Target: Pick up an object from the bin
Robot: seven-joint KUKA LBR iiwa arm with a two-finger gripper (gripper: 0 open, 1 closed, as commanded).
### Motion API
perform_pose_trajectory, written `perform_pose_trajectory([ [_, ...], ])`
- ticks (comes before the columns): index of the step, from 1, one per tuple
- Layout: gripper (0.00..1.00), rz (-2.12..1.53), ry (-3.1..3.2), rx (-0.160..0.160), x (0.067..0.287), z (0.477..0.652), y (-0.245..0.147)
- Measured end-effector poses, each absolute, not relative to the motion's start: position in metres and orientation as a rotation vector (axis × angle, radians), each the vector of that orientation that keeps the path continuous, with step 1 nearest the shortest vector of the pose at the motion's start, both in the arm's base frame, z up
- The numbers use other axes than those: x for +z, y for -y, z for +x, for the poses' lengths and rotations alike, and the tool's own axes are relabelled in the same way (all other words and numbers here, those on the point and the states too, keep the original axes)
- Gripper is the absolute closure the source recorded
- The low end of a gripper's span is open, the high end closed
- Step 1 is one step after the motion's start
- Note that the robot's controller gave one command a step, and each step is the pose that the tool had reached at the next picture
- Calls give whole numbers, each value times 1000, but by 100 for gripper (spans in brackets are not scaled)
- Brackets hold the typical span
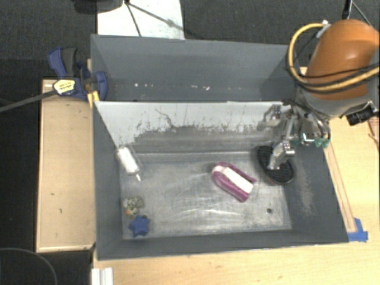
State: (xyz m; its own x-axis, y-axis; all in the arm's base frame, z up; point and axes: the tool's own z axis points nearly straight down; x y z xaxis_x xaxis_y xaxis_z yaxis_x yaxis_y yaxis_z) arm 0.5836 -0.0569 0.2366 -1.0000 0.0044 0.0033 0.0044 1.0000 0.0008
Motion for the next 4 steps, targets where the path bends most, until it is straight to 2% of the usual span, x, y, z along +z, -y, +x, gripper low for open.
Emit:
perform_pose_trajectory([
  [1,0,491,3103,-1,85,561,36],
  [2,100,494,3106,0,87,562,36],
  [3,0,496,3105,0,86,562,36],
  [4,0,517,3113,2,74,517,-16],
])
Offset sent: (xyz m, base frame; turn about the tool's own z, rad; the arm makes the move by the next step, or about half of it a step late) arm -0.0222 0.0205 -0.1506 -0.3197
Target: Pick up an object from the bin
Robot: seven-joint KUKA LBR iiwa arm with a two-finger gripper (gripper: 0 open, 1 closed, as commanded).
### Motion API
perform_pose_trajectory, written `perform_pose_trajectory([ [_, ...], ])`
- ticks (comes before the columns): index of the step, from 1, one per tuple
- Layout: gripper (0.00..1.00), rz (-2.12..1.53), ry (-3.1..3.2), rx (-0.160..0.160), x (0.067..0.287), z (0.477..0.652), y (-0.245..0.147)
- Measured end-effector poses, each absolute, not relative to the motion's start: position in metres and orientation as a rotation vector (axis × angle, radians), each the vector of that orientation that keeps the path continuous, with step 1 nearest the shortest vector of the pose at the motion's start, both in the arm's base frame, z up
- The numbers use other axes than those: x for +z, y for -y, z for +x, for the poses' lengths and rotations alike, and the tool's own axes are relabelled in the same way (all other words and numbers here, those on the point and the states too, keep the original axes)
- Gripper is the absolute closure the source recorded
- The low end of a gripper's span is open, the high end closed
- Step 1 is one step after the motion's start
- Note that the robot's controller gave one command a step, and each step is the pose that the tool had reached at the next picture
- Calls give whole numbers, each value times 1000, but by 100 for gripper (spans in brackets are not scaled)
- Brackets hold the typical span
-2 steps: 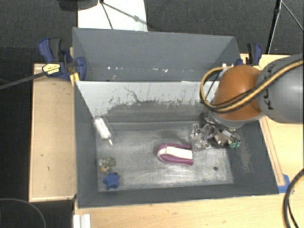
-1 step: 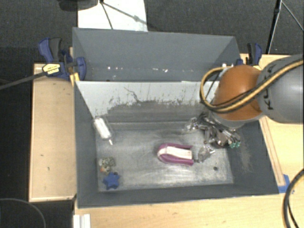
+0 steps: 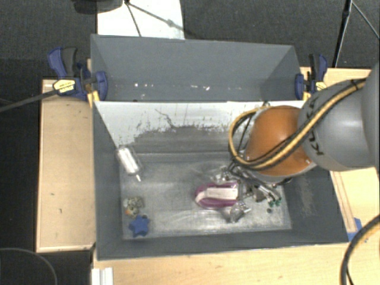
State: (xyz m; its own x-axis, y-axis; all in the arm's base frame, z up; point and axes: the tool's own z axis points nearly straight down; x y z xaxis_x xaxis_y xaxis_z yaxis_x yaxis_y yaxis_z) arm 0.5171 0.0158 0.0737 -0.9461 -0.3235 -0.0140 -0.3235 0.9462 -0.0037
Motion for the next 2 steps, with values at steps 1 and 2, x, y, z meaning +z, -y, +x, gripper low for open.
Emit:
perform_pose_trajectory([
  [1,100,-510,-3073,-3,76,522,-14],
  [2,100,-511,-3088,-4,240,558,32],
])
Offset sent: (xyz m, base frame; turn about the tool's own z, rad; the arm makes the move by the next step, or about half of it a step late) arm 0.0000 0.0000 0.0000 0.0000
